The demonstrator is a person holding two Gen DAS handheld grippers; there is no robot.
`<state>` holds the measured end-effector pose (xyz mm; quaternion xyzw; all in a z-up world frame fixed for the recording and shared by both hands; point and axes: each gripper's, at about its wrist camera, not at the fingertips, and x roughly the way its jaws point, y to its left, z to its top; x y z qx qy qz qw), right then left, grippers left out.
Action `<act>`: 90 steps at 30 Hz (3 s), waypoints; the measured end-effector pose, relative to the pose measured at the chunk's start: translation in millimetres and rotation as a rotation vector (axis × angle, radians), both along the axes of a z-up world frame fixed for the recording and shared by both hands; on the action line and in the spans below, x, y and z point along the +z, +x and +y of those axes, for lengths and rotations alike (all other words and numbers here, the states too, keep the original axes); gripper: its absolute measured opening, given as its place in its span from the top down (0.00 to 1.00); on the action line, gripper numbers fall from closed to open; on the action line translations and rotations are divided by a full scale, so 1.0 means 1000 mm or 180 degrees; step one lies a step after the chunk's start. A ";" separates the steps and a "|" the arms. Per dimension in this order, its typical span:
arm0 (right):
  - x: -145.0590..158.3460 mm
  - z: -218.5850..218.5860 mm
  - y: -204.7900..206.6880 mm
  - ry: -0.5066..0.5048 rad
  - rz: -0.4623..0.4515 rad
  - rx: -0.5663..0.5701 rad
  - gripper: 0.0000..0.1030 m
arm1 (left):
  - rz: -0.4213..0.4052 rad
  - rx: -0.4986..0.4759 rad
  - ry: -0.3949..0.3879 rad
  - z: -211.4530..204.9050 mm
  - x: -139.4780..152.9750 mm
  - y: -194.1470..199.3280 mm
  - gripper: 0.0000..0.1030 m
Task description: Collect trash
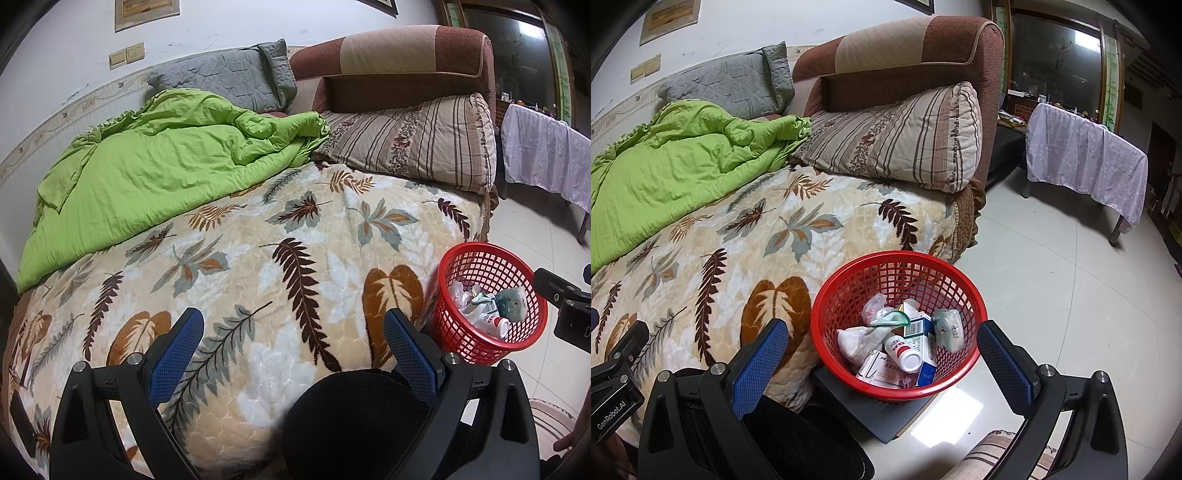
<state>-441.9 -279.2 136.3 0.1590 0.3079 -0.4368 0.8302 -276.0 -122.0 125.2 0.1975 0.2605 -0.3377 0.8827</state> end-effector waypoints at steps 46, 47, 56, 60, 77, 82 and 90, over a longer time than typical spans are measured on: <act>-0.123 0.099 0.417 0.0373 0.0706 0.2256 0.00 | 0.1275 0.2434 0.0047 0.179 -0.090 0.286 0.05; -0.122 0.099 0.415 0.0361 0.0706 0.2248 0.00 | 0.1215 0.2386 0.0080 0.178 -0.092 0.286 0.00; -0.123 0.087 0.422 0.0454 0.0650 0.2273 0.00 | 0.1053 0.2318 0.0022 0.183 -0.095 0.293 0.00; -0.124 0.087 0.423 0.0456 0.0648 0.2274 0.00 | 0.1047 0.2319 0.0024 0.183 -0.096 0.296 0.00; -0.124 0.087 0.424 0.0460 0.0646 0.2274 0.00 | 0.1034 0.2306 0.0010 0.185 -0.097 0.297 0.00; -0.124 0.087 0.424 0.0459 0.0646 0.2274 0.00 | 0.1037 0.2301 -0.0011 0.185 -0.097 0.297 0.00; -0.124 0.087 0.424 0.0459 0.0646 0.2274 0.00 | 0.1026 0.2302 0.0005 0.184 -0.097 0.297 0.00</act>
